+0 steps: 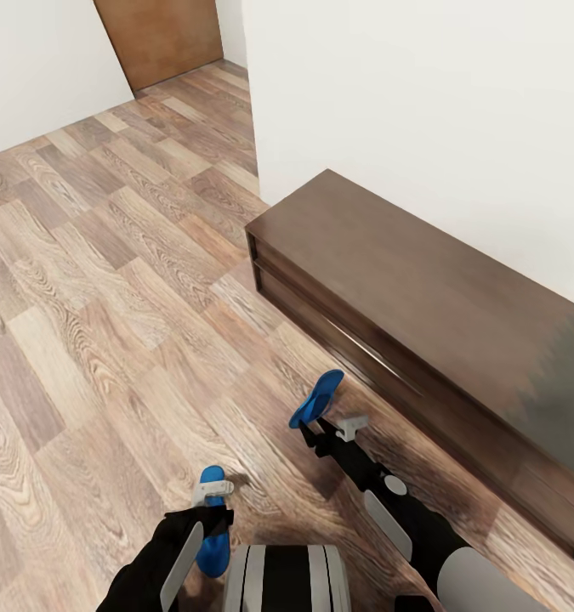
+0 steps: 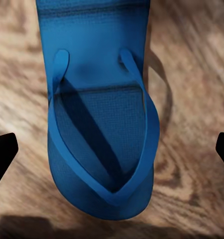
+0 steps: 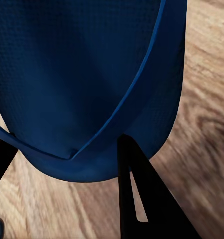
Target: In the bedroom, move the book from the bed onto either nightstand, and place the two sandals side by side next to the bed.
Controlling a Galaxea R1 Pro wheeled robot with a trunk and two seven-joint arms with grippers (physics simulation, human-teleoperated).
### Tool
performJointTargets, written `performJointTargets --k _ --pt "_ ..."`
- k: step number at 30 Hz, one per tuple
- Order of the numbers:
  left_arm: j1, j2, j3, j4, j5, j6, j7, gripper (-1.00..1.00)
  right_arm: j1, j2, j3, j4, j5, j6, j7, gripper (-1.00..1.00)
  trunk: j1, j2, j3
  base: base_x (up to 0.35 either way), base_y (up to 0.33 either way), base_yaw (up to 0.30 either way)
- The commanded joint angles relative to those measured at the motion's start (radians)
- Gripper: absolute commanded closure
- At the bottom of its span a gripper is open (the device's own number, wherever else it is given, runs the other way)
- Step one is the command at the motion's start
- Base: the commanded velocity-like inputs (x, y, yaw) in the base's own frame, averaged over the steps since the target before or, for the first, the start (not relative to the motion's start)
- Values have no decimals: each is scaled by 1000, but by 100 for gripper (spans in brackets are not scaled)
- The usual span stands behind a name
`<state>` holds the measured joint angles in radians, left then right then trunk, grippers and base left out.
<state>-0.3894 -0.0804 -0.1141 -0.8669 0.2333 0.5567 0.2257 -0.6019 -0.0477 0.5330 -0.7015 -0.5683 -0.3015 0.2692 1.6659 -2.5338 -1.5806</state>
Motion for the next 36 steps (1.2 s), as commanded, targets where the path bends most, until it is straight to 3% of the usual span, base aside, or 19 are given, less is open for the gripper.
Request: performJointTargets --k 1,16,19,21,23,26,27,36 --pt "0 0 -2 -1 11 3 9 -100 -1 -1 5 1 -12 -4 2 100 0 0 -1 3 2 0" --pt "0 -2 -4 -1 11 3 8 -100 -1 -1 7 -11 -12 -5 2 100 2 -1 -20 0 0 0" --pt "0 -2 -4 -1 11 3 8 -100 -1 -2 7 -115 -12 -5 3 100 2 -1 -20 0 0 0" --pt "0 -2 -4 -1 11 3 8 -100 -1 -1 10 -238 -10 -4 2 100 2 -1 -20 0 0 0" --pt "0 -2 -4 -1 11 3 7 -100 -1 0 13 -302 19 -4 2 100 2 -1 -20 0 0 0" --pt "0 -2 -4 -1 11 3 7 -100 -1 0 13 -329 123 -3 2 100 2 -1 -20 0 0 0" --pt "0 -3 -4 -1 12 3 7 -100 -1 0 13 -331 136 -2 2 100 2 -1 -20 0 0 0" --pt "0 -5 -5 -1 12 3 7 -100 -1 0 13 -332 151 -2 2 100 5 -3 -47 0 0 0"
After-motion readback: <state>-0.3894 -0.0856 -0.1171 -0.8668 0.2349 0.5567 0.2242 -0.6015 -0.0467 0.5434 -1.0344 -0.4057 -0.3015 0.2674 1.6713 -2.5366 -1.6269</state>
